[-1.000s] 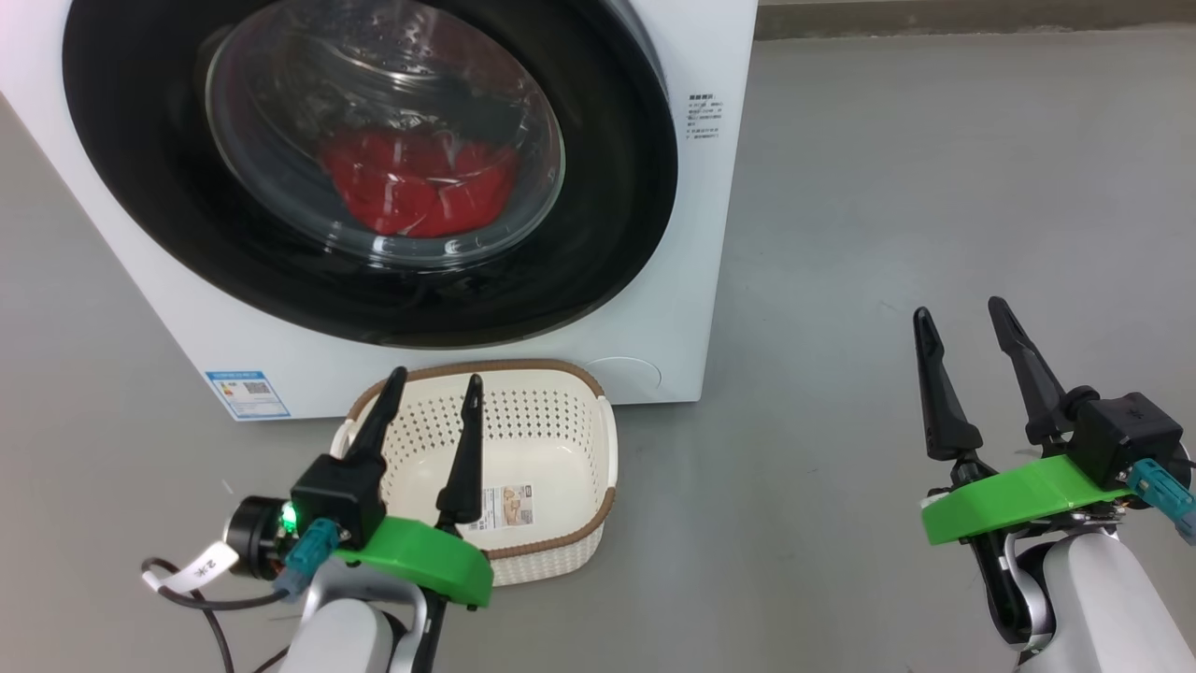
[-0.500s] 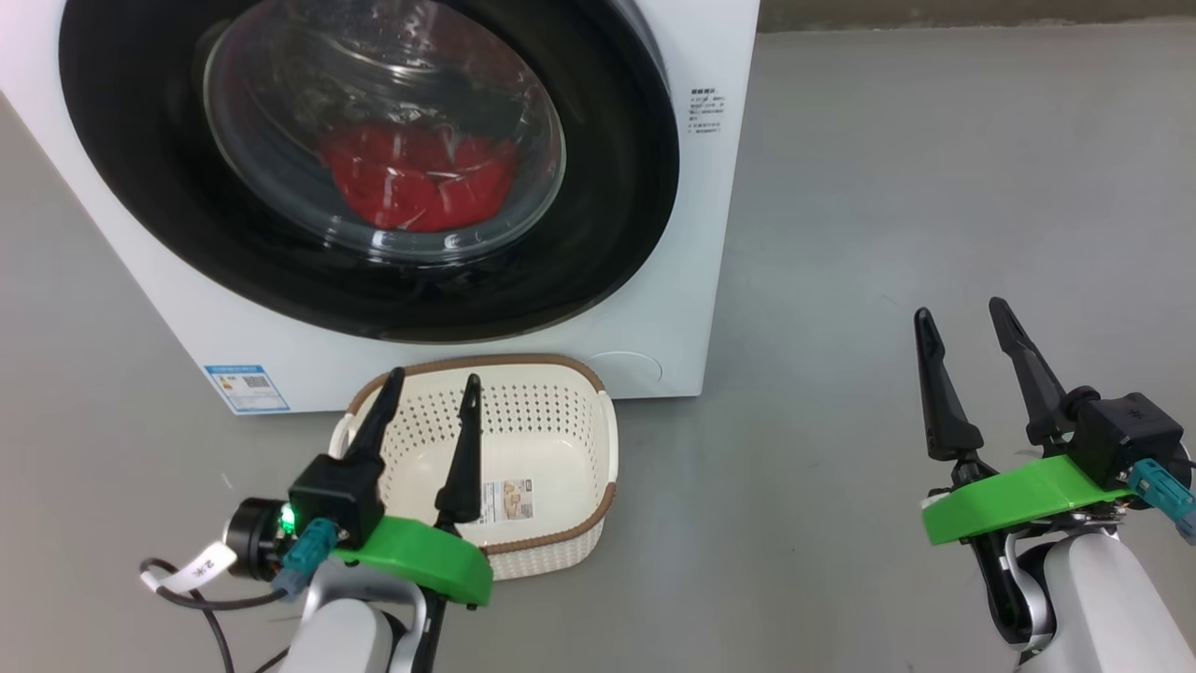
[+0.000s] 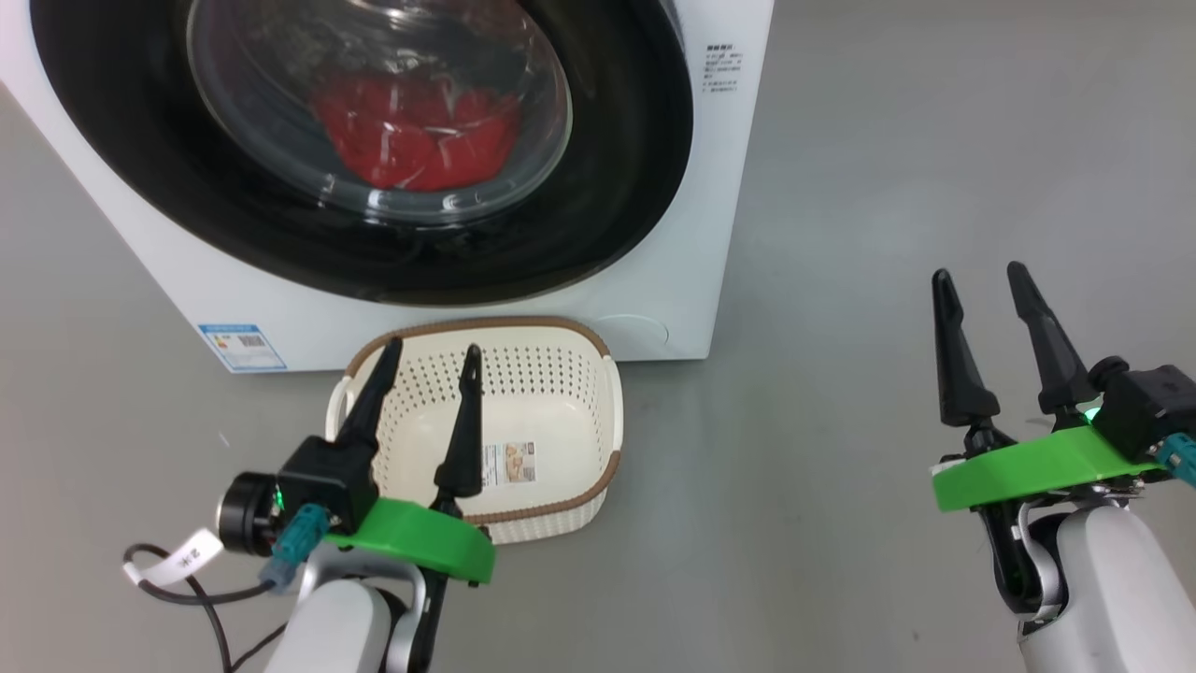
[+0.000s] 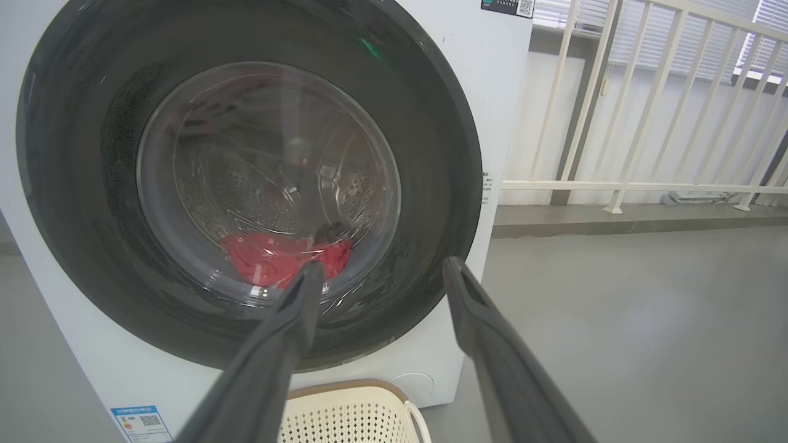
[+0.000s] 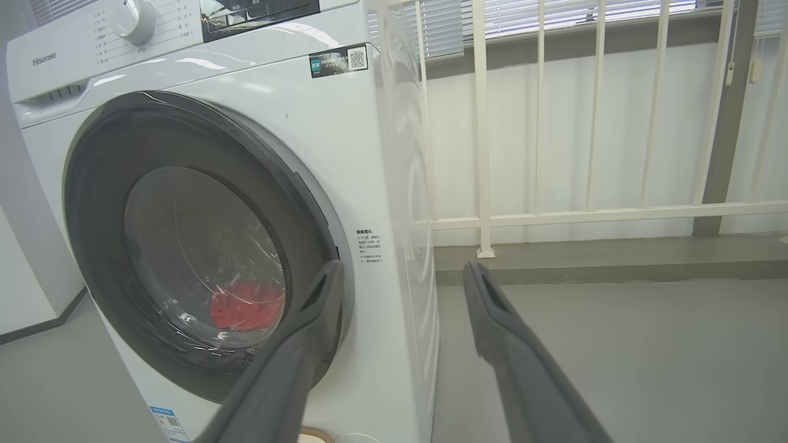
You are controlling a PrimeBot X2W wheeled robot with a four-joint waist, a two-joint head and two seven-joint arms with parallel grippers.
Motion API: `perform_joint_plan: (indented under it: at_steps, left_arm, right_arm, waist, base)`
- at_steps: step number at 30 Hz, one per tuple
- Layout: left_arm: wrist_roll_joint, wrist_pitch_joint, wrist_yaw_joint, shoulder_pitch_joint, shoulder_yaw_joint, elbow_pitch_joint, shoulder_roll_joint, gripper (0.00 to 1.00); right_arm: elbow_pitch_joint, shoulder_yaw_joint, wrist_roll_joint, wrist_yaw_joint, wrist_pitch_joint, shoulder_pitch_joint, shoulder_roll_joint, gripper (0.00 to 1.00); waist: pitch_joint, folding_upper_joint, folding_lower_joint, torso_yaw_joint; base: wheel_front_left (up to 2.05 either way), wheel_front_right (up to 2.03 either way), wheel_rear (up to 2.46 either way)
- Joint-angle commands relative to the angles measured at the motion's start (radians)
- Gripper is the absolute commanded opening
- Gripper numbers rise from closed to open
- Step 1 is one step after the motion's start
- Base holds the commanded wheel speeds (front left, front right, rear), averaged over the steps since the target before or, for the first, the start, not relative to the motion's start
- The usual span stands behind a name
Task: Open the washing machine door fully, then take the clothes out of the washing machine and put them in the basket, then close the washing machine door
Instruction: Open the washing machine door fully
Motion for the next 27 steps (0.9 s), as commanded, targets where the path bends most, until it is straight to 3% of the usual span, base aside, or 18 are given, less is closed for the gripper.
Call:
perform_joint_plan:
  at_steps: [1, 6, 7, 8, 9, 10, 11, 27]
  left_arm:
    - [0.002, -0.012, 0.008, -0.046, 0.033, -0.037, 0.018, 1.0]
    - [0.006, -0.012, 0.006, -0.056, 0.036, -0.061, 0.018, 1.0]
    - [0.007, -0.012, 0.005, -0.058, 0.037, -0.065, 0.018, 1.0]
    - [0.008, -0.012, 0.005, -0.06, 0.037, -0.07, 0.018, 1.0]
    - [0.008, -0.012, 0.005, -0.061, 0.037, -0.074, 0.018, 1.0]
    - [0.008, -0.012, 0.005, -0.063, 0.037, -0.077, 0.018, 1.0]
    - [0.008, -0.012, 0.004, -0.065, 0.036, -0.08, 0.018, 1.0]
    - [-0.026, -0.012, -0.006, -0.097, 0.01, -0.137, 0.018, 1.0]
  right_arm:
    - [-0.027, 0.012, 0.013, 0.006, -0.009, -0.045, -0.007, 1.0]
    - [-0.027, 0.006, 0.057, 0.006, -0.009, -0.079, -0.007, 0.98]
    - [-0.026, 0.006, 0.063, 0.006, -0.009, -0.087, -0.007, 0.85]
    - [-0.023, 0.008, 0.072, 0.006, -0.009, -0.094, -0.007, 0.49]
    - [-0.02, 0.009, 0.083, 0.006, -0.009, -0.103, -0.007, 0.39]
    - [-0.016, 0.011, 0.092, 0.006, -0.009, -0.111, -0.007, 0.15]
    - [-0.013, 0.013, 0.103, 0.006, -0.009, -0.12, -0.007, 0.0]
    - [0.142, 0.085, 0.485, 0.006, -0.003, -0.345, -0.007, 0.0]
  waist:
    - [0.023, 0.0, 0.0, 0.006]
    - [0.067, 0.0, 0.0, 0.016]
    - [0.076, 0.0, 0.0, 0.018]
    - [0.084, 0.0, 0.0, 0.021]
    - [0.091, 0.0, 0.0, 0.023]
    - [0.098, 0.0, 0.0, 0.025]
    - [0.105, 0.0, 0.0, 0.028]
    - [0.211, 0.0, 0.0, 0.06]
  base:
    - [0.0, 0.0, 0.0]
    - [0.0, 0.0, 0.0]
    - [0.0, 0.0, 0.0]
    - [0.0, 0.0, 0.0]
    - [0.0, 0.0, 0.0]
    - [0.0, 0.0, 0.0]
    - [0.0, 0.0, 0.0]
    - [0.0, 0.0, 0.0]
